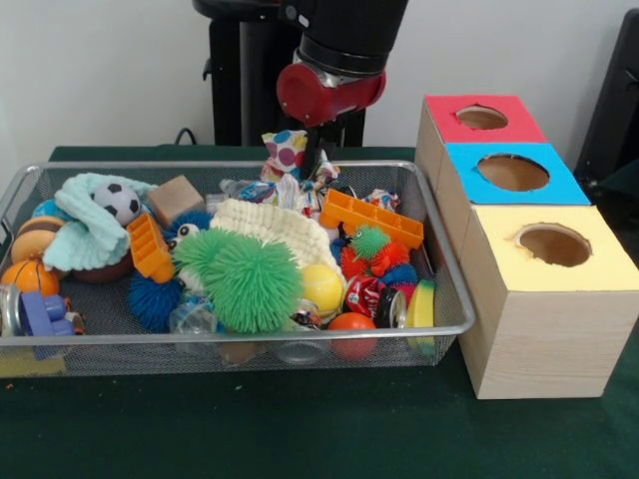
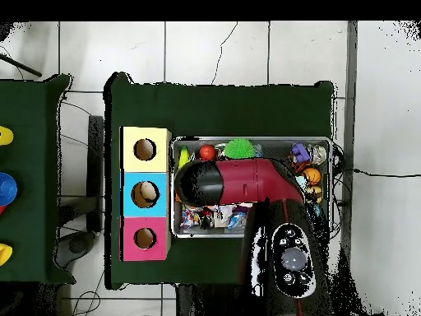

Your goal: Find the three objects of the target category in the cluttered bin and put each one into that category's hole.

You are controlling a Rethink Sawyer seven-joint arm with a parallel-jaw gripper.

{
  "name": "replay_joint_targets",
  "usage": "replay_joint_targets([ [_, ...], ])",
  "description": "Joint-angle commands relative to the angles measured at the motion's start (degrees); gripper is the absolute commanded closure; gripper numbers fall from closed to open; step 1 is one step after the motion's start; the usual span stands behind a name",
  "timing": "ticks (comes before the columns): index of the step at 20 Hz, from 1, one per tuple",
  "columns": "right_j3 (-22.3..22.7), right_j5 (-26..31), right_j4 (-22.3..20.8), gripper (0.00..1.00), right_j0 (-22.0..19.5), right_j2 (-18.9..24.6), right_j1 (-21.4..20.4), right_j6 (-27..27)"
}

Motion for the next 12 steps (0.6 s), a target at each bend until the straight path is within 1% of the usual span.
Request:
replay_joint_targets([
  [1, 2.9, 0.4, 1.1, 0.00, -0.3, 0.0, 1.5, 11.2],
  [5, 3.1, -0.1, 1.1, 0.00, -0.5, 0.4, 1.5, 10.7],
  [7, 2.7, 1.1, 1.4, 0.00, -0.4, 0.4, 1.7, 10.7],
  [12, 2.3, 0.9, 1.1, 0.00, -0.8, 0.3, 2.2, 9.9],
])
